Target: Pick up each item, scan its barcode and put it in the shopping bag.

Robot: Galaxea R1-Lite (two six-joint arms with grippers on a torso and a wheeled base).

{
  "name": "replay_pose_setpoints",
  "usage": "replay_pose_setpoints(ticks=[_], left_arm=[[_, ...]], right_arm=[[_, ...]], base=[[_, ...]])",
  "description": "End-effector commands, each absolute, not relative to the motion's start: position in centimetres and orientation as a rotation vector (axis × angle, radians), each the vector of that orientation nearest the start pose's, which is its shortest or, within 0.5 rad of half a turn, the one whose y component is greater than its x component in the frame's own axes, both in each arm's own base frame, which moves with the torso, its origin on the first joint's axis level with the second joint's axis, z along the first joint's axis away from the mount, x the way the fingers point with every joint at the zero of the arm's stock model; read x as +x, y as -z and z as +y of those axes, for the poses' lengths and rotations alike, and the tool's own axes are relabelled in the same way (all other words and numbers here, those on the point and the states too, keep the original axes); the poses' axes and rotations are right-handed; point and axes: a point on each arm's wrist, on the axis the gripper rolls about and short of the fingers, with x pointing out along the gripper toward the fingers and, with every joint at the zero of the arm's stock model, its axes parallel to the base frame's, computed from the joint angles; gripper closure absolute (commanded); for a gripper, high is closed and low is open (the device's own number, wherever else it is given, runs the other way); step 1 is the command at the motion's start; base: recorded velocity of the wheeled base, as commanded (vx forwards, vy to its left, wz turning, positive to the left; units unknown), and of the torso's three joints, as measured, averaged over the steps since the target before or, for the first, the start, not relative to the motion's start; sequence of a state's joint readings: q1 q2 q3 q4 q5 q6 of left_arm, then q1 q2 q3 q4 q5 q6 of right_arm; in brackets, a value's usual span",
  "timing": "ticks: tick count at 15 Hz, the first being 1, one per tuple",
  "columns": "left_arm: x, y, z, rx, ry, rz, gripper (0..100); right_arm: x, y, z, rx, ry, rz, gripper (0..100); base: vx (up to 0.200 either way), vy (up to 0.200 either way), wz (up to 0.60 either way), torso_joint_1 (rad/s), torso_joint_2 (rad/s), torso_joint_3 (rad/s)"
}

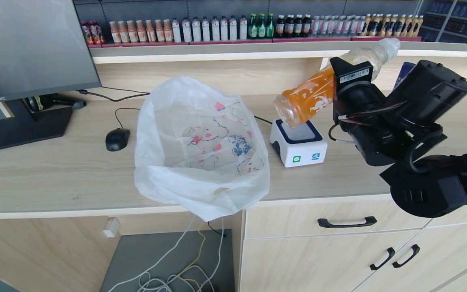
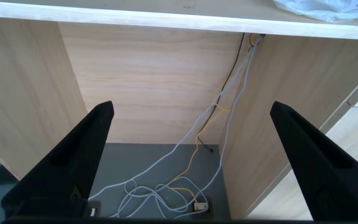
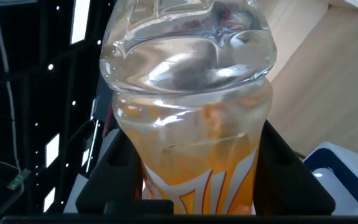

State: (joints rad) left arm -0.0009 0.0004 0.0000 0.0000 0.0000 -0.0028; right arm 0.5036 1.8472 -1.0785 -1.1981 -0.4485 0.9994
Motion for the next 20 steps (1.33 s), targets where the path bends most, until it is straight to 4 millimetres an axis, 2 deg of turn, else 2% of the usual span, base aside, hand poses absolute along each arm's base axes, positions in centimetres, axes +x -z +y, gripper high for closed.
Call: replay_pose_setpoints(ticks=[1,7,9,14,20], left_arm=[[-2.3,-7.5,0.0,-0.003,0.002,0.0,0],[-2.3,-7.5,0.0,-0.003,0.0,0.0,0],[-2.3,-7.5,0.0,-0.003,0.0,0.0,0],[-2.3,-7.5,0.0,-0.003,0.0,0.0,0],[-2.3,-7.5,0.0,-0.003,0.0,0.0,0]], right_arm=[[31.6,-25.9,16.0,1.222,-0.237,-0.311,100],[32.6,-24.3,16.6,1.303,-0.226,-0.252,100],[33.0,-23.9,16.0,1.361,-0.189,-0.215,100],[33.4,-24.5,15.6,1.394,-0.19,-0.228,100],[34.3,-23.2,16.0,1.437,-0.178,-0.193,100]], base=[[0.0,0.0,0.0,0.0,0.0,0.0],[0.0,0.0,0.0,0.0,0.0,0.0],[0.0,0.0,0.0,0.0,0.0,0.0],[0.0,0.0,0.0,0.0,0.0,0.0],[0.0,0.0,0.0,0.0,0.0,0.0]])
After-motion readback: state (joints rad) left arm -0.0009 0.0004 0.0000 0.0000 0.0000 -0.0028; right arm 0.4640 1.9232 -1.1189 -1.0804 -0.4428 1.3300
